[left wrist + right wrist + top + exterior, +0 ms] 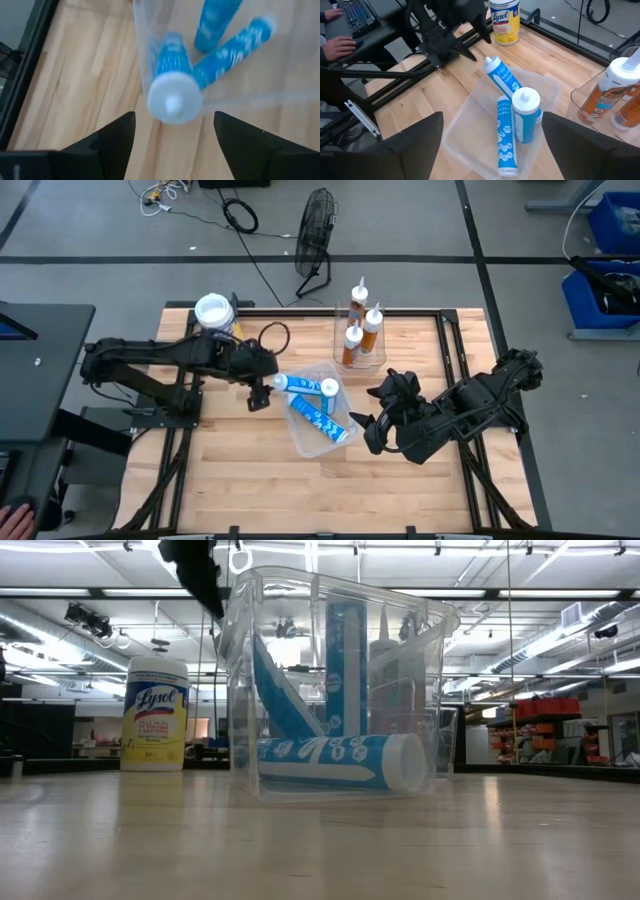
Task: Sort silicone sealant tubes
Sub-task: Adjust the blue sealants in the bottom transparent bin
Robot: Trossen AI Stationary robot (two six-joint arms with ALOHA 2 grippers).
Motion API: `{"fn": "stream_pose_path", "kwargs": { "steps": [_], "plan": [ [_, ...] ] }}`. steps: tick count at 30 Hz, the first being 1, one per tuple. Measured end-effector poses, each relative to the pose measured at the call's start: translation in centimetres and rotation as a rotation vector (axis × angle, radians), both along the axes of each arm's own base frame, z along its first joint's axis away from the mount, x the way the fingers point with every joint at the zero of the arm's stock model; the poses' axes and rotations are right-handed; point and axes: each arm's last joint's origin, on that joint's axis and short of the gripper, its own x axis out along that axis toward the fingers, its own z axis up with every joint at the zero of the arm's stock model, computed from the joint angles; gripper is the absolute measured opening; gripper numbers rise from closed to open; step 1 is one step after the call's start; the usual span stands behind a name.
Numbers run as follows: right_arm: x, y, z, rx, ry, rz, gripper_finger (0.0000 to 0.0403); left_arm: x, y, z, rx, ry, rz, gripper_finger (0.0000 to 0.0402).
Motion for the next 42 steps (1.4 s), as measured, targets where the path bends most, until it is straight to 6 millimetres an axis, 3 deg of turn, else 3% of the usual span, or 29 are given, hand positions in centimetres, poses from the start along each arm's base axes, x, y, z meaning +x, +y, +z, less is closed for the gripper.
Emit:
{"fn": "stream_pose_path", "kwargs": {
  "steps": [4, 11, 17, 42],
  "plan": [
    [0.1, -0.2, 0.0, -0.007, 0.004, -0.004, 0.0335, 0.4, 0.1, 1.1, -0.016, -0.068, 0.064, 0.0276],
    [0.2, -0.4, 0.0, -0.02, 0.008, -0.001, 0.0324, 1.1, 0.4, -0.1, -0.005, 0.008, 0.079, 0.0309],
    [0.1, -0.4, 0.0, -0.011, 0.01, -0.004, 0.0318, 1.5, -0.9, 0.0, 0.014, -0.029, 0.04, 0.0337],
    [0.0, -0.5, -0.1, -0.032, 0.03, -0.001, 0.0317, 3.6, 0.0, -2.8, 0.042, 0.121, -0.02, 0.0339]
  ]
}}
